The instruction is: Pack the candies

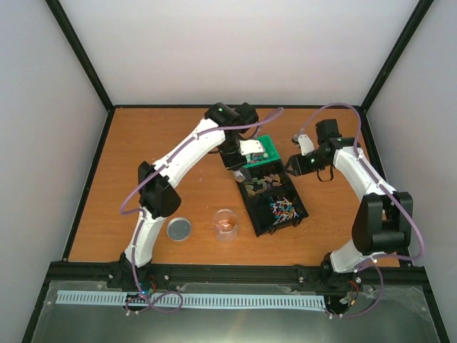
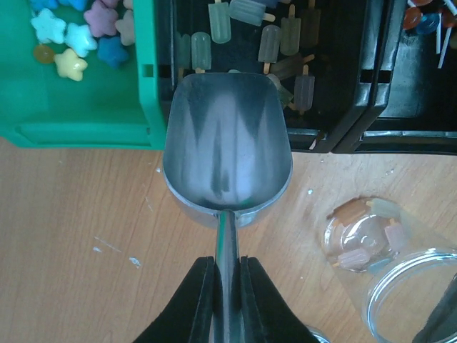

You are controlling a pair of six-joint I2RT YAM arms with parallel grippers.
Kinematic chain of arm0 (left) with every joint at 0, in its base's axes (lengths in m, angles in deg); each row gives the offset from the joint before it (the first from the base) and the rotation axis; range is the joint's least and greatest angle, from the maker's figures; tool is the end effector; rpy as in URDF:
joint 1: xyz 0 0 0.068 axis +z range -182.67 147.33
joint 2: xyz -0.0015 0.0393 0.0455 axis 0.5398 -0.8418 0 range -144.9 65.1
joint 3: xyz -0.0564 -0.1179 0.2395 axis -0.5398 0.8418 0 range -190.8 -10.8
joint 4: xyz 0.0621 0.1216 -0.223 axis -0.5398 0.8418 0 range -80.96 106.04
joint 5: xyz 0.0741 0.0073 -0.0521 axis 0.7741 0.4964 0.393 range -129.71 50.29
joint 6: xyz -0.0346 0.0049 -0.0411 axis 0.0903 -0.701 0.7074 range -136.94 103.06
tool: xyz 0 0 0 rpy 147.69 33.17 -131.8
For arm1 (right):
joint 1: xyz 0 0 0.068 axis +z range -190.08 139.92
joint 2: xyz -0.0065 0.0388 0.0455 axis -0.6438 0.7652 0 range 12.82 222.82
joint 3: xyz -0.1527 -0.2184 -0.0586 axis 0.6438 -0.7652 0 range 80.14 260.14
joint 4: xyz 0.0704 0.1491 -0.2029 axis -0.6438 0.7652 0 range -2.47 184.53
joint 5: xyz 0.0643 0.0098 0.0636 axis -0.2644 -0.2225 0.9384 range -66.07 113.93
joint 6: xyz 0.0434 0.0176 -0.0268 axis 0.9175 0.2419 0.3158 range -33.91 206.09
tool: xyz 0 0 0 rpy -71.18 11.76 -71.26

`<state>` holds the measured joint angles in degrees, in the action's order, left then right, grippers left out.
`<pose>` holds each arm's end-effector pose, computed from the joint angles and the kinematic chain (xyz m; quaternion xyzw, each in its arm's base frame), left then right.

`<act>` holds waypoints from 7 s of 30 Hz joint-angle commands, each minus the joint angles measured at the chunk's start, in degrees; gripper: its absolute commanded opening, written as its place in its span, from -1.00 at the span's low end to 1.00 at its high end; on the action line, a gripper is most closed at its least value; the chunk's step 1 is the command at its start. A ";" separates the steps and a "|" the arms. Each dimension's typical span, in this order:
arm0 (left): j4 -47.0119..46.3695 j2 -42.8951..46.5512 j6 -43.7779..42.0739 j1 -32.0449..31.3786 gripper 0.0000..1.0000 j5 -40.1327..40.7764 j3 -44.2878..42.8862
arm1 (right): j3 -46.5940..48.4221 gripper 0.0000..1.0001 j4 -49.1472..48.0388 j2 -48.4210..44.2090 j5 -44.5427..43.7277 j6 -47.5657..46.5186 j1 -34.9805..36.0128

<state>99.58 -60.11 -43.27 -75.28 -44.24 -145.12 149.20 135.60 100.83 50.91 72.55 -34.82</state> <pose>0.3080 -0.2870 0.3190 0.5664 0.8198 -0.0497 0.0683 0.3006 0.0438 0.2572 -0.2015 0.9325 0.2140 0.2097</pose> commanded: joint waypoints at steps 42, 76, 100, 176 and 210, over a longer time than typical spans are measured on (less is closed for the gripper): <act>-25.70 -10.65 3.49 -5.08 -0.98 1.13 10.96 | -4.85 -0.94 -8.11 11.03 2.90 5.48 3.43; -32.33 -9.93 7.57 -4.87 -0.99 -5.48 15.26 | -5.65 -0.94 -10.25 9.51 3.74 6.25 4.06; -94.14 11.29 11.29 3.76 -0.99 -23.91 62.99 | -3.91 -0.94 -7.21 11.39 0.37 1.32 0.86; -31.17 96.28 -17.93 21.78 -0.98 -39.10 92.56 | 42.75 1.00 -47.92 17.59 20.41 70.15 19.70; -23.59 89.80 -19.87 21.78 -0.98 -29.49 88.62 | 66.82 1.00 -39.27 32.05 4.30 84.65 32.48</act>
<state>78.33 31.32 -67.20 -53.95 -77.00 -53.72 214.44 95.98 132.15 55.42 156.67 -1.82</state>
